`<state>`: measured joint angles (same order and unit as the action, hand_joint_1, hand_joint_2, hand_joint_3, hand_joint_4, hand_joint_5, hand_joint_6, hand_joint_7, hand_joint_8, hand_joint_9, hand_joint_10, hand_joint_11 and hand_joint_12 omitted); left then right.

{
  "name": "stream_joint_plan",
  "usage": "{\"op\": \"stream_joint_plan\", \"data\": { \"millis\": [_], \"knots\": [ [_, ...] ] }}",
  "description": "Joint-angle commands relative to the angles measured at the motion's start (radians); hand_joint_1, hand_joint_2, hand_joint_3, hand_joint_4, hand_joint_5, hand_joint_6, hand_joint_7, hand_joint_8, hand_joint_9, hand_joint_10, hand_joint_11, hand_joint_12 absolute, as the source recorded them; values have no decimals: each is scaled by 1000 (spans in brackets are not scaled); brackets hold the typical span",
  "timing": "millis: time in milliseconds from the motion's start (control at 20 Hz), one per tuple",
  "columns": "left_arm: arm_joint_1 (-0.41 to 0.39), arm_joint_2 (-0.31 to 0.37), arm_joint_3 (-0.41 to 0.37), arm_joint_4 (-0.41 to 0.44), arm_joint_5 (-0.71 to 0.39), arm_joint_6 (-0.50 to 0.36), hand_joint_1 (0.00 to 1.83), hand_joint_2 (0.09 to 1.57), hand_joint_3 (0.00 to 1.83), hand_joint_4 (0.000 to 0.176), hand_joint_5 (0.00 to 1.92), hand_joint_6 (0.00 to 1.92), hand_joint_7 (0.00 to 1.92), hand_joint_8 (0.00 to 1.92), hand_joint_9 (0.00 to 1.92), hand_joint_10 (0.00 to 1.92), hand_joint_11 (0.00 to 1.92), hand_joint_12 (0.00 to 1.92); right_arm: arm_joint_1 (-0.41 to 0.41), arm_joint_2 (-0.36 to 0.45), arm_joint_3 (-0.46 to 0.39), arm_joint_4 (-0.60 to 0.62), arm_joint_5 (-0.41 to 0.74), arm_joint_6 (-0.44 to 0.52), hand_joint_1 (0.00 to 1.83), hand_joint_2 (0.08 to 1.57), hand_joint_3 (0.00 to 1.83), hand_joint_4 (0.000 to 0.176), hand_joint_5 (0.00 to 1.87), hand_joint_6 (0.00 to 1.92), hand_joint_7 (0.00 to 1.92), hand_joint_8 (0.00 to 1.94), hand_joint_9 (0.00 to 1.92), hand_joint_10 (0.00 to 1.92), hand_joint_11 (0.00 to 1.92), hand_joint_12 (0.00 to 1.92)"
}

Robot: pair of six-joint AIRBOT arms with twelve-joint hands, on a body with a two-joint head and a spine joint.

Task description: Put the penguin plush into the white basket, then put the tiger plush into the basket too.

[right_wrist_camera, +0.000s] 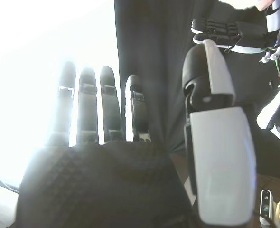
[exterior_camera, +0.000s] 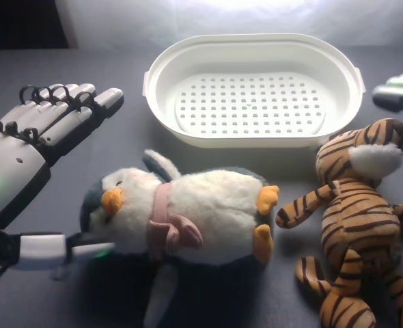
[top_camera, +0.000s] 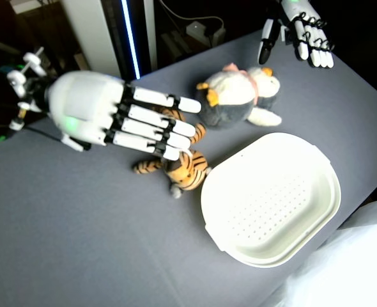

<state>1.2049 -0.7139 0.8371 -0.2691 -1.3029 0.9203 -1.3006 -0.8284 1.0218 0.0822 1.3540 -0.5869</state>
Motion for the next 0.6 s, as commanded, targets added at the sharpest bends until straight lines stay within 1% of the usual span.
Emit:
{"op": "stream_joint_plan", "data": {
  "millis": [0, 100, 150, 200, 250, 350, 400, 450, 500, 550],
  "knots": [
    [-11, 5, 0, 24, -118, -2, 401, 831, 7, 176, 0, 0, 0, 0, 0, 0, 0, 0, 12, 5, 4, 16, 107, 7, 732, 1155, 0, 0, 468, 1, 370, 2, 383, 6, 252, 483],
    [-14, 5, 4, 34, -84, 0, 457, 810, 0, 176, 0, 0, 0, 0, 0, 0, 0, 0, 16, 6, 6, 8, 91, 7, 725, 1167, 3, 0, 455, 0, 368, 1, 390, 6, 281, 491],
    [-23, 5, 8, 37, -46, 17, 578, 771, 0, 176, 0, 0, 0, 0, 0, 0, 0, 0, 20, 7, 7, 2, 84, 8, 723, 1173, 5, 0, 452, 0, 363, 0, 390, 6, 286, 493],
    [-37, 6, 8, 37, 4, 58, 665, 718, 0, 176, 0, 0, 0, 0, 0, 0, 0, 0, 26, 7, 7, -4, 77, 8, 732, 1180, 7, 0, 452, 0, 353, 0, 377, 1, 264, 484],
    [-63, 5, 10, 40, 65, 98, 752, 698, 0, 176, 0, 0, 0, 0, 0, 0, 0, 0, 30, 7, 8, -8, 74, 8, 746, 1181, 6, 0, 452, 0, 355, 1, 364, 0, 243, 474],
    [-109, -5, 24, 57, 174, 140, 841, 678, 0, 176, 0, 0, 0, 0, 0, 0, 25, 11, 30, 7, 9, -10, 74, 8, 766, 1185, 5, 0, 438, 0, 349, 0, 368, 3, 254, 486],
    [-142, -16, 38, 69, 246, 161, 904, 672, 0, 176, 0, 0, 5, 2, 23, 8, 81, 37, 30, 8, 9, -10, 74, 8, 773, 1181, 2, 0, 445, 3, 364, 5, 381, 8, 260, 494],
    [-165, -26, 47, 74, 296, 185, 914, 673, 0, 176, 0, 0, 0, 0, 21, 6, 113, 54, 30, 8, 9, -10, 74, 8, 768, 1187, 0, 0, 446, 0, 367, 0, 388, 1, 251, 538],
    [-197, -41, 56, 75, 359, 237, 943, 680, 0, 176, 0, 0, 45, 15, 72, 22, 173, 84, 30, 8, 9, -10, 74, 8, 739, 1192, 1, 0, 449, 1, 370, 1, 392, 1, 248, 549],
    [-205, -47, 59, 75, 376, 253, 967, 697, 0, 176, 73, 6, 129, 11, 150, 21, 205, 112, 30, 8, 10, -10, 74, 8, 749, 1196, 2, 0, 449, 1, 374, 2, 394, 2, 244, 553]
  ]
}}
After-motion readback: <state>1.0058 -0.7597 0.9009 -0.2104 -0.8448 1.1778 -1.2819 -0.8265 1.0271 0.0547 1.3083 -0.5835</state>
